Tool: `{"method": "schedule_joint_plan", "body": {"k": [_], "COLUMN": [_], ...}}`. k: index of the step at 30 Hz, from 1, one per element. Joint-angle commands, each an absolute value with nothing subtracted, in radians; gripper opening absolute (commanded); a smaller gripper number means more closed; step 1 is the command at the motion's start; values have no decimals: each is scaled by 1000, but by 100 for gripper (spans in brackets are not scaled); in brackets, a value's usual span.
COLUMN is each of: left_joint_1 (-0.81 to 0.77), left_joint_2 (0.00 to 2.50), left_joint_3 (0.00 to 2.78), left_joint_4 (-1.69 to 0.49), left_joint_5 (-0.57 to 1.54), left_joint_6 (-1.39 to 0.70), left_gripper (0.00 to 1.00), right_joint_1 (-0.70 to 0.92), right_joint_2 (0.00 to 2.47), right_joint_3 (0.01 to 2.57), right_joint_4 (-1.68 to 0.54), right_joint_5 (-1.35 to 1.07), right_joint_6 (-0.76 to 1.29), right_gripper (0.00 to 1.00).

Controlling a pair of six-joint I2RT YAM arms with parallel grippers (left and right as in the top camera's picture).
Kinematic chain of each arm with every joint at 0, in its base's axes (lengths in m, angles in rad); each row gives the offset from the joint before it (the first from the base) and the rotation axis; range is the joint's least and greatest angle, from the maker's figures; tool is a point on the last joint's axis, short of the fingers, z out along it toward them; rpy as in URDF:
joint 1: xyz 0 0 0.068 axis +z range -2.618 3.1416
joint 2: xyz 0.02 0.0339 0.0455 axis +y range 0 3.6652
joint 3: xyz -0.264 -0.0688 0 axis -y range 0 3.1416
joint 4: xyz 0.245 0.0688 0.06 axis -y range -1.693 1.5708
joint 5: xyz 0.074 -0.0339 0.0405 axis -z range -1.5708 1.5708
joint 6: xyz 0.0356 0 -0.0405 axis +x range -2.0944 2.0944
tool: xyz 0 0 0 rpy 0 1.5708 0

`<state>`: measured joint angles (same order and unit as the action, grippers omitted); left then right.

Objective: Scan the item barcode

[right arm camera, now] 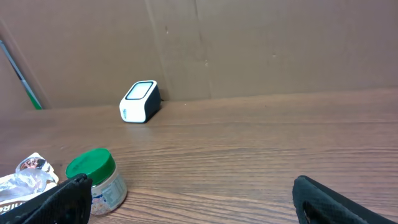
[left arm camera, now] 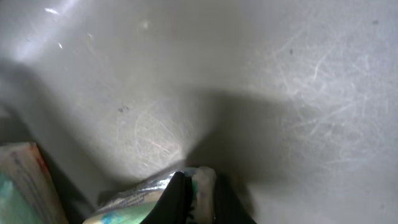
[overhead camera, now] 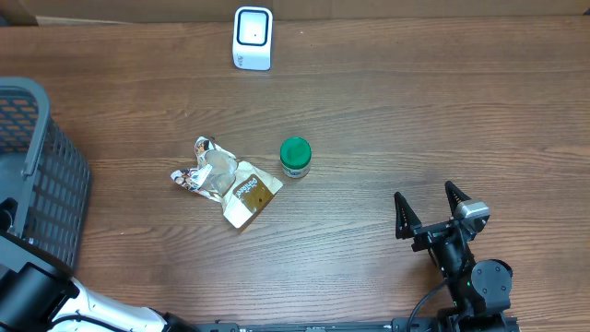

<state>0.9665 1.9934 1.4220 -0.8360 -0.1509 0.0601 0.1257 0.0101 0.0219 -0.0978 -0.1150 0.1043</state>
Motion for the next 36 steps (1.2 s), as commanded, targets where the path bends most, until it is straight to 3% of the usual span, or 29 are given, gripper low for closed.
{"method": "schedule_joint_plan", "body": {"k": [1,9,14,20,28,36], "left_joint_1": [962,962,958,877,330,-173], "left_joint_2": [2014,1911,1755,1542,1479,1568], "left_joint_3": [1429,1789,1992,2041,1995,1712], "left_joint_4": [-899,-1074,-1102,-1124,-1359,-1100], "left_joint_5": [-65,70,348,614,350,100], "left_joint_6": [60,10,-139,-165,-108,-302], "left_gripper": [4,4,4,4,4,4], "right_joint_1": [122,122,122,122,122,122], "right_joint_2": [3,3,3,3,3,3], "right_joint_3": [19,19,19,19,19,19], "right_joint_4": [-94,-94,-94,-94,-94,-94], "right_joint_5": [-109,-109,-109,-109,-109,-109], "right_joint_6": [103,103,103,103,103,103], "right_gripper": [100,100,100,100,100,100]}}
